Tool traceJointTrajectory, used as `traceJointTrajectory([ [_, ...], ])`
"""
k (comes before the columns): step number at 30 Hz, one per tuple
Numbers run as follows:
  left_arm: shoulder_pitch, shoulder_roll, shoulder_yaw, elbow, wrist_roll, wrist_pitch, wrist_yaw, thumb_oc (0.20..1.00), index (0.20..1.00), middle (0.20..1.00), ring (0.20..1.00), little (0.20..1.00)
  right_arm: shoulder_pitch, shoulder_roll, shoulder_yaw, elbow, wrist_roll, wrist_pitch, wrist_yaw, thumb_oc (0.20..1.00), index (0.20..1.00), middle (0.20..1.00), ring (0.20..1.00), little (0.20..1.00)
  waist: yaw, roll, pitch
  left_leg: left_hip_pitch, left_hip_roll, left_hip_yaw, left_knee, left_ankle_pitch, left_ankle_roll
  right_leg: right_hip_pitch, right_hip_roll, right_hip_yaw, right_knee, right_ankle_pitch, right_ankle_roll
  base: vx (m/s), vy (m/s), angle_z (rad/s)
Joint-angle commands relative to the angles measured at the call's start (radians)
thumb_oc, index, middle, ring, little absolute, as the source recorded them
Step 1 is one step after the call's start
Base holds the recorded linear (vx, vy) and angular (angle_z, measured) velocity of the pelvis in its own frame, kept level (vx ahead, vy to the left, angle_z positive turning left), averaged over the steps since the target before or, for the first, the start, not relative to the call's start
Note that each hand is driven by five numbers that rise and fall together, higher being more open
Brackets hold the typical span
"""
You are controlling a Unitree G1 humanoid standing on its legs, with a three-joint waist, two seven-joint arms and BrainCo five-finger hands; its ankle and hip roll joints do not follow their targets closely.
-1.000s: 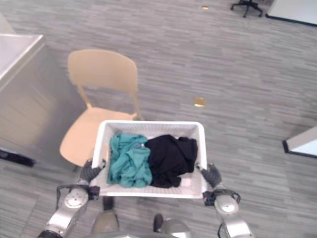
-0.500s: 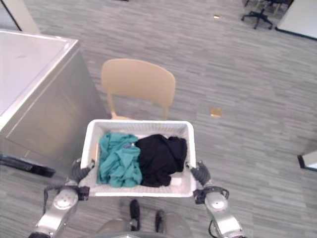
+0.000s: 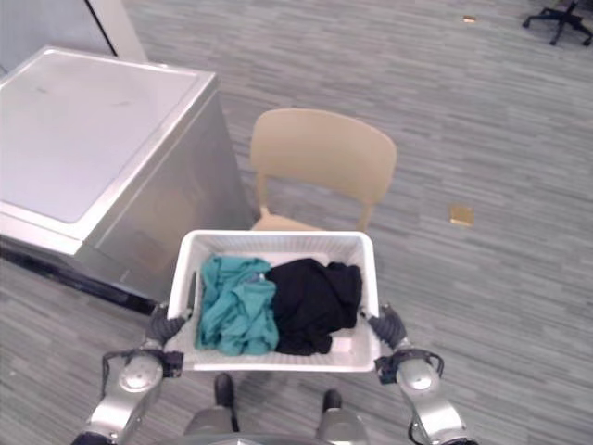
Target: Grab the laundry basket,head to the washer,open it,put in the laundry and shut it.
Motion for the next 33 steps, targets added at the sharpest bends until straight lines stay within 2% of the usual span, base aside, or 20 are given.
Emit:
traceJointTrajectory([
  [1, -0.039, 0.001, -0.013, -0.125, -0.016, -0.11, -0.055, 0.2, 0.2, 0.2, 0.2, 0.2, -0.084, 0.015, -0.02, -0.041, 0.002, -0.074, 0.0, 0.2, 0.2, 0.2, 0.2, 0.2, 0.0, -0.014, -0.036, -0.063, 0.006, -0.023, 0.103, -0.058, -0.017, 0.023, -0.03, 0.006, -0.019, -0.087, 0.056, 0.11, 0.323, 0.12],
  [4, -0.109, 0.016, -0.049, -0.094, 0.005, -0.114, -0.033, 0.2, 0.2, 0.2, 0.2, 0.2, -0.121, 0.031, -0.009, -0.022, -0.031, -0.068, -0.034, 0.2, 0.2, 0.2, 0.2, 0.2, -0.01, -0.023, -0.012, -0.098, -0.035, 0.007, 0.16, -0.116, 0.014, -0.045, -0.081, 0.066, 0.027, -0.071, 0.073, -0.01, 0.285, -0.16],
  [7, -0.202, 0.029, -0.076, -0.05, 0.024, -0.122, 0.008, 0.2, 0.2, 0.2, 0.2, 0.2, -0.174, 0.059, 0.008, 0.004, -0.038, -0.072, -0.078, 0.2, 0.2, 0.2, 0.2, 0.2, -0.03, -0.028, 0.025, -0.14, -0.053, 0.062, 0.192, -0.143, 0.041, -0.162, -0.099, 0.115, 0.103, -0.045, 0.085, -0.15, 0.221, -0.69],
  [8, -0.23, 0.033, -0.082, -0.031, 0.032, -0.127, 0.024, 0.2, 0.2, 0.2, 0.2, 0.2, -0.198, 0.071, 0.02, 0.014, -0.035, -0.079, -0.091, 0.2, 0.2, 0.2, 0.2, 0.2, -0.032, -0.029, 0.032, -0.148, -0.053, 0.089, 0.19, -0.146, 0.047, -0.215, -0.093, 0.116, 0.134, -0.034, 0.081, -0.19, 0.225, -0.78],
  [9, -0.281, 0.026, -0.098, -0.005, 0.042, -0.132, 0.05, 0.2, 0.2, 0.2, 0.2, 0.2, -0.241, 0.084, 0.041, 0.029, -0.032, -0.088, -0.115, 0.2, 0.2, 0.2, 0.2, 0.2, -0.047, -0.035, 0.051, -0.149, -0.062, 0.114, 0.181, -0.148, 0.053, -0.27, -0.055, 0.118, 0.155, -0.025, 0.071, -0.13, 0.144, -0.83],
  [10, -0.282, 0.025, -0.098, -0.004, 0.042, -0.133, 0.05, 0.2, 0.2, 0.2, 0.2, 0.2, -0.242, 0.084, 0.04, 0.03, -0.032, -0.088, -0.115, 0.2, 0.2, 0.2, 0.2, 0.2, -0.046, -0.035, 0.051, -0.15, -0.062, 0.114, 0.181, -0.148, 0.053, -0.271, -0.055, 0.119, 0.156, -0.025, 0.07, -0.12, 0.094, -0.99],
  [12, -0.359, 0.005, -0.116, 0.057, 0.025, -0.14, 0.094, 0.2, 0.2, 0.2, 0.2, 0.2, -0.316, 0.085, 0.072, 0.068, -0.015, -0.092, -0.146, 0.2, 0.2, 0.2, 0.2, 0.2, -0.05, -0.041, 0.082, -0.162, -0.077, 0.131, 0.178, -0.145, 0.06, -0.352, -0.013, 0.105, 0.164, -0.004, 0.055, -0.09, 0.045, -0.71],
  [13, -0.411, -0.012, -0.131, 0.091, 0.031, -0.146, 0.106, 0.2, 0.2, 0.2, 0.2, 0.2, -0.336, 0.094, 0.085, 0.096, -0.004, -0.094, -0.165, 0.2, 0.2, 0.2, 0.2, 0.2, -0.043, -0.042, 0.082, -0.184, -0.091, 0.124, 0.178, -0.162, 0.055, -0.331, -0.03, 0.058, 0.107, -0.019, 0.047, -0.04, 0.026, -0.5],
  [14, -0.413, -0.013, -0.131, 0.093, 0.031, -0.147, 0.106, 0.2, 0.2, 0.2, 0.2, 0.2, -0.337, 0.094, 0.085, 0.098, -0.004, -0.095, -0.166, 0.2, 0.2, 0.2, 0.2, 0.2, -0.044, -0.042, 0.083, -0.185, -0.091, 0.122, 0.179, -0.162, 0.055, -0.331, -0.03, 0.057, 0.107, -0.019, 0.047, -0.07, -0.057, -0.41],
  [15, -0.442, -0.019, -0.147, 0.123, 0.048, -0.143, 0.126, 0.2, 0.2, 0.2, 0.2, 0.2, -0.347, 0.098, 0.091, 0.111, 0.005, -0.099, -0.177, 0.2, 0.2, 0.2, 0.2, 0.2, -0.053, -0.05, 0.082, -0.22, -0.1, 0.131, 0.177, -0.132, 0.064, -0.36, -0.005, 0.095, 0.095, 0.001, 0.029, -0.11, -0.076, -0.18],
  [16, -0.458, -0.025, -0.148, 0.136, 0.056, -0.142, 0.133, 0.2, 0.2, 0.2, 0.2, 0.2, -0.352, 0.095, 0.092, 0.113, 0.01, -0.094, -0.176, 0.2, 0.2, 0.2, 0.2, 0.2, -0.053, -0.053, 0.083, -0.24, -0.102, 0.125, 0.179, -0.128, 0.066, -0.381, 0.006, 0.126, 0.094, 0.014, 0.028, -0.1, -0.077, 0.14],
  [17, -0.487, -0.035, -0.152, 0.174, 0.067, -0.141, 0.155, 0.2, 0.2, 0.2, 0.2, 0.2, -0.396, 0.092, 0.116, 0.162, 0.012, -0.093, -0.188, 0.2, 0.2, 0.2, 0.2, 0.2, -0.035, -0.04, 0.075, -0.266, -0.102, 0.116, 0.167, -0.142, 0.059, -0.404, -0.006, 0.095, 0.082, 0.013, 0.037, 0.0, -0.011, 0.15],
  [19, -0.488, -0.036, -0.152, 0.175, 0.068, -0.142, 0.155, 0.2, 0.2, 0.2, 0.2, 0.2, -0.397, 0.092, 0.116, 0.164, 0.012, -0.094, -0.188, 0.2, 0.2, 0.2, 0.2, 0.2, -0.036, -0.039, 0.073, -0.269, -0.102, 0.116, 0.168, -0.142, 0.06, -0.407, -0.006, 0.094, 0.083, 0.013, 0.037, 0.0, -0.025, -0.1],
  [23, -0.599, -0.067, -0.169, 0.319, 0.099, -0.12, 0.239, 0.2, 0.2, 0.2, 0.2, 0.2, -0.528, 0.104, 0.166, 0.29, 0.04, -0.087, -0.22, 0.2, 0.2, 0.2, 0.2, 0.2, -0.022, -0.026, 0.076, -0.32, -0.09, 0.098, 0.134, -0.089, 0.053, -0.469, -0.002, 0.083, 0.078, 0.033, 0.035, -0.03, -0.078, -0.18],
  [29, -0.565, -0.066, -0.161, 0.295, 0.113, -0.116, 0.257, 0.2, 0.2, 0.2, 0.2, 0.2, -0.552, 0.107, 0.175, 0.313, 0.06, -0.085, -0.227, 0.2, 0.2, 0.2, 0.2, 0.2, -0.004, -0.018, 0.092, -0.296, -0.094, 0.085, 0.087, -0.065, 0.046, -0.448, -0.003, 0.072, 0.057, 0.037, 0.036, 0.02, -0.011, 0.09],
  [31, -0.544, -0.067, -0.158, 0.291, 0.117, -0.113, 0.26, 0.26, 0.26, 0.26, 0.26, 0.26, -0.546, 0.116, 0.176, 0.307, 0.07, -0.086, -0.227, 0.2, 0.2, 0.2, 0.2, 0.2, 0.002, -0.015, 0.093, -0.283, -0.097, 0.084, 0.069, -0.059, 0.046, -0.438, -0.004, 0.069, 0.048, 0.04, 0.038, 0.04, 0.019, 0.05],
  [33, -0.524, -0.07, -0.153, 0.295, 0.122, -0.107, 0.264, 0.595, 0.595, 0.595, 0.595, 0.595, -0.54, 0.122, 0.182, 0.304, 0.078, -0.085, -0.225, 0.2, 0.2, 0.2, 0.2, 0.2, 0.009, -0.012, 0.092, -0.271, -0.103, 0.08, 0.053, -0.056, 0.046, -0.429, -0.005, 0.071, 0.04, 0.042, 0.04, 0.04, 0.023, 0.15],
])
